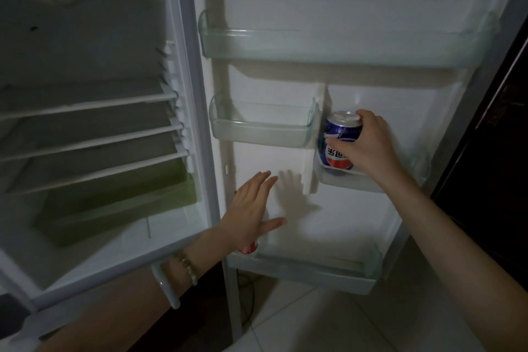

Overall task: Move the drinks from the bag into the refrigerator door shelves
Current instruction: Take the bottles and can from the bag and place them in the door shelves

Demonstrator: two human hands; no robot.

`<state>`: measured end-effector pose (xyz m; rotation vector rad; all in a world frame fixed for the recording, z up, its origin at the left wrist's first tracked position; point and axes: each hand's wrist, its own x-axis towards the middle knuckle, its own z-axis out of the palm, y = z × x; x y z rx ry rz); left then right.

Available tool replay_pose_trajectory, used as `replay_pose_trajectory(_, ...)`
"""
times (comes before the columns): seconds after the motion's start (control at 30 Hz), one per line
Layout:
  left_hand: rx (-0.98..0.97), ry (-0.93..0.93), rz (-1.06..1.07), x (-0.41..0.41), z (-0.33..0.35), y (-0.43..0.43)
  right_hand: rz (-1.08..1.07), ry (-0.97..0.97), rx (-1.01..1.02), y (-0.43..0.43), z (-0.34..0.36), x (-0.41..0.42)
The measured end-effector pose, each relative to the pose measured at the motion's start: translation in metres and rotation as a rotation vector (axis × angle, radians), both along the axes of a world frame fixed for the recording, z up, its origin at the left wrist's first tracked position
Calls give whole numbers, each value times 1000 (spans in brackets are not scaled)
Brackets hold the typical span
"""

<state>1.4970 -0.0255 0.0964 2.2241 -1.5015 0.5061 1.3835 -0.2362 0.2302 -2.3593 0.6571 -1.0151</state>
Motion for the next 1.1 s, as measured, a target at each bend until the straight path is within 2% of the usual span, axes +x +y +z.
replay_pose_trajectory(0.23, 4, -9, 32, -7, -3, 19, 26, -51, -136, 42, 13, -26)
replay_pose_trajectory(0.37, -15, -82, 93, -15, -7, 42, 191, -64, -252, 92, -5, -34)
replay_pose_trajectory(0.5, 44, -107, 245, -22, -21, 82, 361, 7, -374, 133, -46, -22)
replay_pose_trajectory(0.73, 176, 40, 580, -56, -62, 182, 656, 228, -512, 198, -122, 10)
replay_pose_trajectory(1.1, 361, 323, 1028, -130, -140, 346, 1059, 474, -558, 331, -226, 40)
